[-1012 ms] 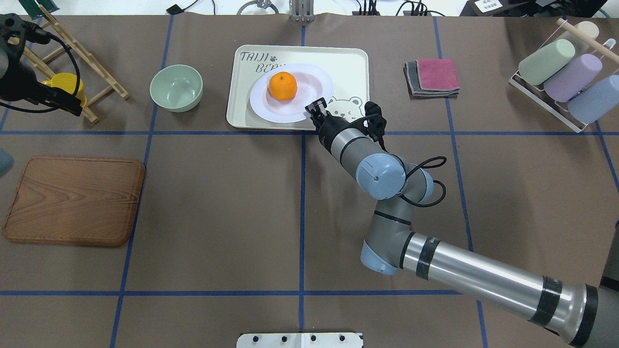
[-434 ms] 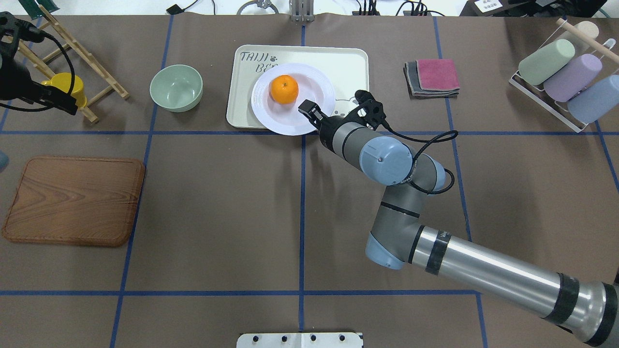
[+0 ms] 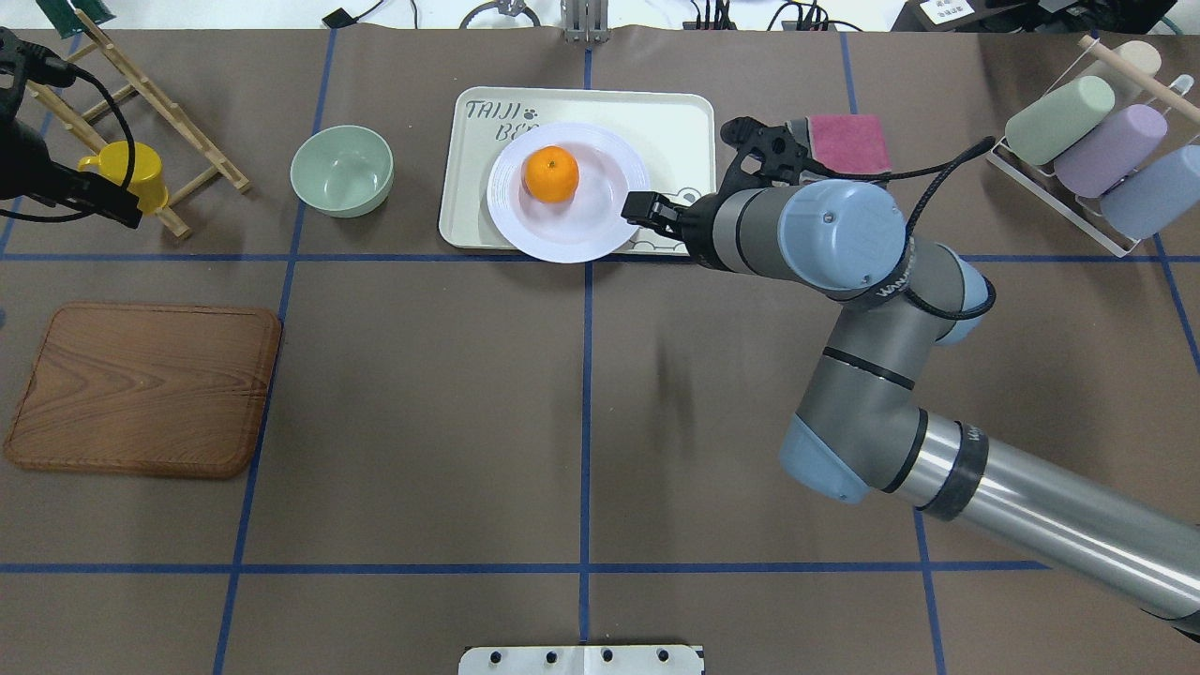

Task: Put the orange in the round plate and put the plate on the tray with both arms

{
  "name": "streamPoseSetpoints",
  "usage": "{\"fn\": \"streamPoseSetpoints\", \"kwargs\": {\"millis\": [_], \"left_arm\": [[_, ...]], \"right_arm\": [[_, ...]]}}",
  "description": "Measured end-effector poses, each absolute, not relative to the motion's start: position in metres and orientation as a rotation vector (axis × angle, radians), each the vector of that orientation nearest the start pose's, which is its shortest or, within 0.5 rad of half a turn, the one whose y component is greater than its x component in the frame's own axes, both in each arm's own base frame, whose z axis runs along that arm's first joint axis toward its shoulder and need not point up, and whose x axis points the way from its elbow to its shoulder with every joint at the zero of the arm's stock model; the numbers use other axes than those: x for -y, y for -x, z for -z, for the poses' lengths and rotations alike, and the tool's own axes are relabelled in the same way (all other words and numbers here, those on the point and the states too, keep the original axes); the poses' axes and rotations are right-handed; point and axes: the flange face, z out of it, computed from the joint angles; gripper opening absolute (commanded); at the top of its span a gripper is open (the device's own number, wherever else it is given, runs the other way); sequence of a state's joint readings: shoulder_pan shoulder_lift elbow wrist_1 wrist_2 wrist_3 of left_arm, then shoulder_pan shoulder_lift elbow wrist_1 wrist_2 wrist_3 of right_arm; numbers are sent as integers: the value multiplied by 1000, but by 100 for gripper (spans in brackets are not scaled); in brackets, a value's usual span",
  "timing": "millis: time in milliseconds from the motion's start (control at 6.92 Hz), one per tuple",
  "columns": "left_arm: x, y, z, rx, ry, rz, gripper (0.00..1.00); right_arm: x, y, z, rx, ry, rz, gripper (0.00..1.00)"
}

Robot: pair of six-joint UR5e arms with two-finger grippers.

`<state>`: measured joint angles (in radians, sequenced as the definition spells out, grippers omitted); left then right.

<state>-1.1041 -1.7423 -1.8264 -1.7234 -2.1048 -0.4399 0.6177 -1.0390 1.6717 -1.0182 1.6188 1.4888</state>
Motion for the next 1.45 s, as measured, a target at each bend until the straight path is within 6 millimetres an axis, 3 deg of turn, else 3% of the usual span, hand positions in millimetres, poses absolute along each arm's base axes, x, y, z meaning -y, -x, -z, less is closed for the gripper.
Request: {"fn": "streamPoseSetpoints", "kwargs": {"millis": [145,289,434,723,867,1157,1301,1446], "left_arm": [[536,-170,-450,-695,-285,-227,98],[534,-150,-469,-674,-289,-268,98],[530,-117,-491,-655,-295,-300,98],[512,-41,-537,-661,-279,-299,97],[503,-14,-558,-683,-257,-284,97],[486,14,-594,-708,-208,-266,98],[477,21,-607,-717,-188,-251,98],[467,26,-616,-728,-172,-237,98]], "right_arm": [[489,441,-247,1102,-399,-422,100],[493,418,-267,1061,-412,-400,100],[497,389,-294,1015,-418,-334,100],[497,290,-371,918,-368,-168,100],[487,233,-423,857,-336,-95,100],[448,118,-523,759,-297,86,100],[424,72,-560,758,-263,147,100],[402,42,-583,767,-219,167,100]]}}
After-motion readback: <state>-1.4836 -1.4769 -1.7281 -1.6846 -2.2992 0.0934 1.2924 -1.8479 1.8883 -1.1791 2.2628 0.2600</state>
